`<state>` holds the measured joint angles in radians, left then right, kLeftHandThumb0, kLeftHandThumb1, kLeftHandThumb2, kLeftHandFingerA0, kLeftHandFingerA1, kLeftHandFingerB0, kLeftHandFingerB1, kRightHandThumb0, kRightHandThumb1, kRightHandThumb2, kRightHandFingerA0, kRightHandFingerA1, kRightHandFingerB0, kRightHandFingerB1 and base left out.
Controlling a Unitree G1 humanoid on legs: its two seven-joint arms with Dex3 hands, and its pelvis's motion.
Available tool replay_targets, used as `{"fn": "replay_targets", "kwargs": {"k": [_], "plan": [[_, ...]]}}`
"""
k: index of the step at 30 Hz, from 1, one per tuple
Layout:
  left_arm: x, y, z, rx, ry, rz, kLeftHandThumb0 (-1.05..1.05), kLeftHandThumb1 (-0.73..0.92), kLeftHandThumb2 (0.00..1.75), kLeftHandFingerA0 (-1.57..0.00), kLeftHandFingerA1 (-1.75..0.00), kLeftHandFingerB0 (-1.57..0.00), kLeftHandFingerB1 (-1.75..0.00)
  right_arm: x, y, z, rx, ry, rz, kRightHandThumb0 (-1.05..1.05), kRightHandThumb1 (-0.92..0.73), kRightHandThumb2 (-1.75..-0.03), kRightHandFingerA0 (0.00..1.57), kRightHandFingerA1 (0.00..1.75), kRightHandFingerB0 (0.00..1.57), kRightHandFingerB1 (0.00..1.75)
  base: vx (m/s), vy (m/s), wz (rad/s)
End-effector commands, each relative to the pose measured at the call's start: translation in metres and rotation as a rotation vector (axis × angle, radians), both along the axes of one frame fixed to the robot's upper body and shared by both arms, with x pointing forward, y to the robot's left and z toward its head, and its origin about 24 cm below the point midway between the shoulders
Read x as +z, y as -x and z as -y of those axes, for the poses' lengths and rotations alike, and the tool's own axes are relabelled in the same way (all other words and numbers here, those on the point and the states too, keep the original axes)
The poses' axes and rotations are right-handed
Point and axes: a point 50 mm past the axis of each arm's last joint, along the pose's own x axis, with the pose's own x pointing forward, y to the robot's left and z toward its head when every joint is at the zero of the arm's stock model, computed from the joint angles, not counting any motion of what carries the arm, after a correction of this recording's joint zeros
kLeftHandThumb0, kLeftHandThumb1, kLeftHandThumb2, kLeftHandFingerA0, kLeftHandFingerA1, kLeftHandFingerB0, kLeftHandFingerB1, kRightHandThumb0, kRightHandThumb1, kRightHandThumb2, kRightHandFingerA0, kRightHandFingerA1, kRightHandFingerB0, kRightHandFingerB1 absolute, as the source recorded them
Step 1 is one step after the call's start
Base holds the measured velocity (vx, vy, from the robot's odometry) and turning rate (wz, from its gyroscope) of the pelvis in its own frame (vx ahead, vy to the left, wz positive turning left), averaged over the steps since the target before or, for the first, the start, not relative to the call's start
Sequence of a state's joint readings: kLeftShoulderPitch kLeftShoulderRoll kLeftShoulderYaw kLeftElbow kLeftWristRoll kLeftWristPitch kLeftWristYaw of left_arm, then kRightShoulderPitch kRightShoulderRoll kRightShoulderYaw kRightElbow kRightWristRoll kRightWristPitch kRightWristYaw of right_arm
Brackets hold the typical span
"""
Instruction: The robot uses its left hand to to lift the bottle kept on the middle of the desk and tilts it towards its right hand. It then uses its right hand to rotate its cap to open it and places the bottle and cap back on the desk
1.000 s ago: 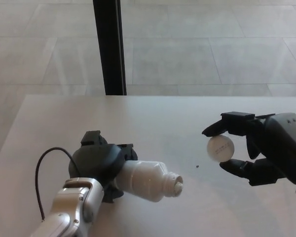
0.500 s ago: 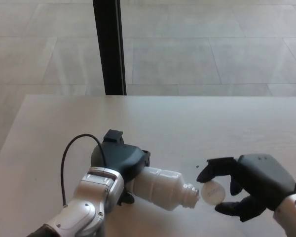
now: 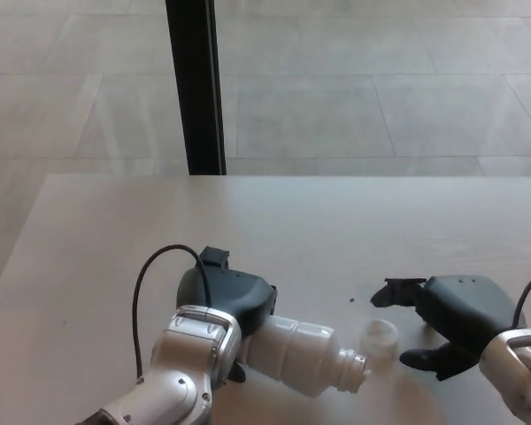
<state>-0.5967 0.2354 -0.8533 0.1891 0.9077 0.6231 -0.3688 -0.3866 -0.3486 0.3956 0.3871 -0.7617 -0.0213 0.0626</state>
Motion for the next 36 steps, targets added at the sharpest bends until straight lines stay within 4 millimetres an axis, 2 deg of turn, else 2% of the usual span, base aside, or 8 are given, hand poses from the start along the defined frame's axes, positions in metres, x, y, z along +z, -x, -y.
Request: {"fn": "replay_targets", "kwargs": {"k": [1, 3, 4, 5, 19, 26, 27, 36], "plan": [[-0.020, 0.016, -0.035, 0.178, -0.005, -0.167, -0.53, 0.63, 0.58, -0.15, -0.70, -0.18, -0.45, -0.063, 0.035, 0.044, -0.235, 0.184, -0.321, -0.64, -0.43, -0.83, 0.00, 0.32, 0.06, 0.40, 0.00, 0.000, 0.00], [-0.019, 0.017, -0.036, 0.182, 0.015, -0.169, -0.53, 0.63, 0.58, -0.15, -0.70, -0.18, -0.45, -0.062, 0.035, 0.044, -0.238, 0.175, -0.315, -0.64, -0.43, -0.83, 0.00, 0.32, 0.06, 0.40, 0.00, 0.000, 0.00], [-0.014, 0.016, -0.040, 0.200, 0.082, -0.205, -0.70, 0.42, 0.86, 0.00, -0.34, 0.00, -0.26, -0.060, 0.034, 0.043, -0.244, 0.155, -0.311, -0.84, -0.47, -0.78, 0.00, 0.07, 0.04, 0.21, 0.00, 0.000, 0.00], [-0.008, 0.015, -0.043, 0.216, 0.129, -0.247, -0.79, 0.49, 0.75, 0.00, 0.00, -0.04, -0.01, -0.057, 0.033, 0.042, -0.250, 0.136, -0.306, -0.83, -0.50, -0.77, 0.00, 0.01, 0.10, 0.17, 0.00, 0.000, 0.00], [0.009, 0.007, -0.066, 0.271, 0.285, -0.331, -1.01, 0.60, 0.59, 0.00, 0.00, 0.00, 0.00, -0.034, 0.033, 0.037, -0.181, 0.080, -0.229, -1.03, -0.59, -0.86, 0.00, 0.01, 0.07, 0.02, 0.00, 0.000, 0.00], [0.007, 0.015, -0.085, 0.359, 0.849, -0.221, -1.05, 0.68, 0.63, 0.00, 0.00, 0.00, 0.00, -0.017, 0.035, 0.051, -0.198, 0.007, -0.197, -1.05, -0.61, -0.95, 0.00, 0.11, 0.00, 0.00, 0.00, 0.000, 0.00], [0.008, 0.018, -0.090, 0.354, 0.886, -0.196, -1.05, 0.70, 0.64, 0.00, 0.00, 0.00, 0.00, -0.011, 0.037, 0.055, -0.204, -0.014, -0.194, -0.93, -0.65, -0.60, 0.00, 0.00, 0.00, 0.00, 0.00, 0.000, 0.00], [-0.003, 0.068, -0.193, 0.582, 1.384, -0.122, -0.94, 0.71, 0.67, 0.00, 0.00, 0.00, 0.00, 0.061, 0.062, 0.137, -0.406, -0.290, -0.024, -0.99, -0.70, -0.62, 0.00, 0.00, 0.00, 0.00, 0.00, 0.000, 0.00]]}}
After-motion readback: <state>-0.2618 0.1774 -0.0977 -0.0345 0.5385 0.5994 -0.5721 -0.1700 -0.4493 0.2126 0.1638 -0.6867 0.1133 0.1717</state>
